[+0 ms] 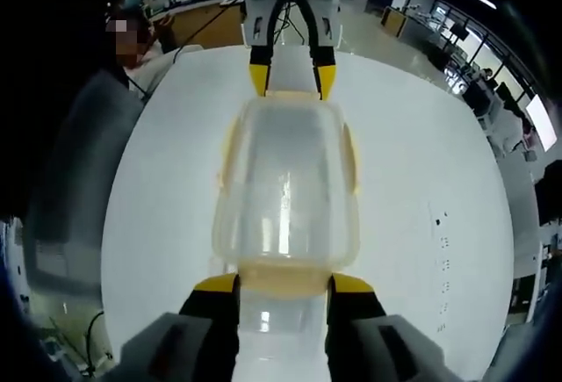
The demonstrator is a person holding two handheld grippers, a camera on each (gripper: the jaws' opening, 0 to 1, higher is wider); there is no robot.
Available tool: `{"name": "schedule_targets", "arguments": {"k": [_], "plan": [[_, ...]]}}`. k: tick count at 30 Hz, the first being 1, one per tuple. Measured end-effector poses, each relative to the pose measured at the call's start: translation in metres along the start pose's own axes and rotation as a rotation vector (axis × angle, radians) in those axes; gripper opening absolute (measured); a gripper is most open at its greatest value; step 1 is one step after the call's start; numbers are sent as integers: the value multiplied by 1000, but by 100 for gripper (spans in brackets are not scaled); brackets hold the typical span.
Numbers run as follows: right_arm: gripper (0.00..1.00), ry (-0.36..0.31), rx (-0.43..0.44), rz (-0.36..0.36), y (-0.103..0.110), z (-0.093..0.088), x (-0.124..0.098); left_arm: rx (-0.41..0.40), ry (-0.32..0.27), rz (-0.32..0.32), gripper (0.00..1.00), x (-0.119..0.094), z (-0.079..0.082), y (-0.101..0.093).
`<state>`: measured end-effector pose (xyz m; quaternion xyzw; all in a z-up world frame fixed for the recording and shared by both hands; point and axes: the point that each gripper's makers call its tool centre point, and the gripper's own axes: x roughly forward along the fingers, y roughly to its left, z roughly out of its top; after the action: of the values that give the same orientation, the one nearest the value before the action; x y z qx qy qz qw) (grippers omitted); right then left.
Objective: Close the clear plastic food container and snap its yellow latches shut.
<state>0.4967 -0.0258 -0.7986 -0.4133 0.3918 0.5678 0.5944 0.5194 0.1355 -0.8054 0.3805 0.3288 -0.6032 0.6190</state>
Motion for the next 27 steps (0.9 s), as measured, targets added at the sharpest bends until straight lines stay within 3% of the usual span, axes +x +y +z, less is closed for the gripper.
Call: {"name": "schedule_targets", "arguments": {"k": [27], "plan": [[35, 40, 38, -5, 10, -45, -10, 14, -29, -25, 35, 26, 38, -6]]}}
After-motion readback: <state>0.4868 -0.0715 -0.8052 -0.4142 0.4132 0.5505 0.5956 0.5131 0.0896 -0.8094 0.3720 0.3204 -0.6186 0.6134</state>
